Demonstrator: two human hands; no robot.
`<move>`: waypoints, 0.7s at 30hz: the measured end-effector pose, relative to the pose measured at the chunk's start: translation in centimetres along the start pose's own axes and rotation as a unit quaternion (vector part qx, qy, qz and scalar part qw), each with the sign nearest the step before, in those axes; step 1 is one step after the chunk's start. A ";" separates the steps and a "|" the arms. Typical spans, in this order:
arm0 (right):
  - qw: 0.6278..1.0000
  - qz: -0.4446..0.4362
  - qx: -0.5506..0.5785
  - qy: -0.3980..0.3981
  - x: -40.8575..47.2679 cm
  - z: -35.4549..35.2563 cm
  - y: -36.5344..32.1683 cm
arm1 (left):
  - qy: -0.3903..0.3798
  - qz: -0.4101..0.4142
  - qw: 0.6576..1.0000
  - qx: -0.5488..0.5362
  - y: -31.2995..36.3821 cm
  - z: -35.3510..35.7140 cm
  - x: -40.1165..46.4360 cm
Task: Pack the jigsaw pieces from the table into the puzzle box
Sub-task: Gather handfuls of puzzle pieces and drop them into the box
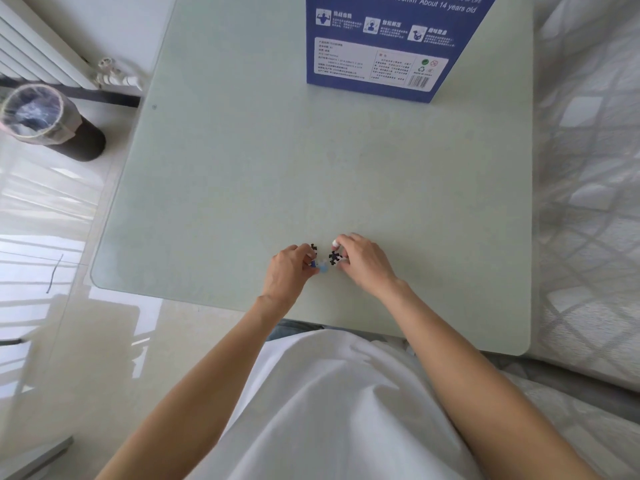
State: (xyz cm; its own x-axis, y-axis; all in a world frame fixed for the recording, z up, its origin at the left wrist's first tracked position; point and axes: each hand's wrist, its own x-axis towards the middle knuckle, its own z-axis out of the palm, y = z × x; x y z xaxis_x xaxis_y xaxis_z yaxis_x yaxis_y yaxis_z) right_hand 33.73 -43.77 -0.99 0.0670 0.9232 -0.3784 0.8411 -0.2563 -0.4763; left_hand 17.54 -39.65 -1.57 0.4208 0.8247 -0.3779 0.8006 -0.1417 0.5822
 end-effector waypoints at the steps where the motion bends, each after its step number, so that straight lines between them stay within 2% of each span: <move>1: 1.000 -0.002 -0.004 0.002 0.0 0.0 0.0 | -0.006 -0.005 1.000 -0.001 0.1 -0.1 0.1; 9: 0.999 -0.031 -0.024 -0.019 0.1 0.2 -0.4 | -0.068 0.011 0.997 0.043 0.2 -0.8 1.2; 21: 0.999 -0.027 0.026 -0.025 -0.3 0.7 -1.1 | -0.074 0.041 0.995 0.062 0.0 -1.0 1.3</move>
State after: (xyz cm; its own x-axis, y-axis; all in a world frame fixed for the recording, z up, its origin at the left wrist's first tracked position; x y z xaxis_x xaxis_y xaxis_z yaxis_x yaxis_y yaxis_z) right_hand 32.36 -43.93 -0.92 -0.0055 0.9205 -0.3908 0.8135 -0.2231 -0.5371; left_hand 17.67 -38.03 -1.30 0.5372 0.7199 -0.4395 0.8036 -0.2784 0.5260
